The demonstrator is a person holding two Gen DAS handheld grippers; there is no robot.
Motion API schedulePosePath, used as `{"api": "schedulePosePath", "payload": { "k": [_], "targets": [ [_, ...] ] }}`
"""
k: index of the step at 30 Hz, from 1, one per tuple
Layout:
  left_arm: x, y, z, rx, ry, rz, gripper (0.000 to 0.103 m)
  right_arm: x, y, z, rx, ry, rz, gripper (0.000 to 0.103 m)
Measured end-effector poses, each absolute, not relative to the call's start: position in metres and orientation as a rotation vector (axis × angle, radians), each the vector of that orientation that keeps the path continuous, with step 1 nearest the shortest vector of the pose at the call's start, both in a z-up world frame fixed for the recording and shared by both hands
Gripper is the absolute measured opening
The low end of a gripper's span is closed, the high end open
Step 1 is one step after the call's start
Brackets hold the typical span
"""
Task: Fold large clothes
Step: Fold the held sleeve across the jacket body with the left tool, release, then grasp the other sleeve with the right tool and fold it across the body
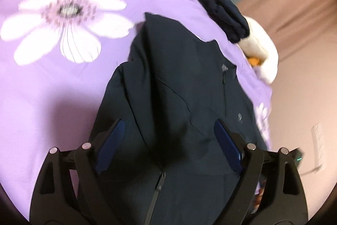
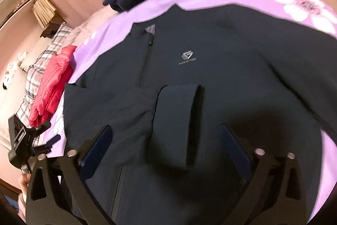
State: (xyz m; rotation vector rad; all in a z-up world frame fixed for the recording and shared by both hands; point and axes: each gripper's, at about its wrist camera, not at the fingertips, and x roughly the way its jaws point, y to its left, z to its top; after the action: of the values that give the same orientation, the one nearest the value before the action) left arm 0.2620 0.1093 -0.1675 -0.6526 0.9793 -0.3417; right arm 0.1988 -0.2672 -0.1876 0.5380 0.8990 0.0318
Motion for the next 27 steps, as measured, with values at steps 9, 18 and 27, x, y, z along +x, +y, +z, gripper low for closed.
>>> {"api": "schedulePosePath", "payload": {
  "k": [9, 18, 27],
  "targets": [
    [0.308, 0.108, -0.204, -0.956, 0.939, -0.295, 0.087, 0.231, -0.282, -0.16, 0.541, 0.808, 0.042, 0.002],
    [0.331, 0.123, -0.201, -0.869, 0.913, -0.161, 0.087, 0.218, -0.321, -0.193, 0.421, 0.946, -0.135, 0.007],
    [0.331, 0.109, -0.156, -0.39, 0.903, -0.134, 0.086, 0.196, -0.329, -0.157, 0.402, 0.8, -0.152, 0.039]
  ]
}}
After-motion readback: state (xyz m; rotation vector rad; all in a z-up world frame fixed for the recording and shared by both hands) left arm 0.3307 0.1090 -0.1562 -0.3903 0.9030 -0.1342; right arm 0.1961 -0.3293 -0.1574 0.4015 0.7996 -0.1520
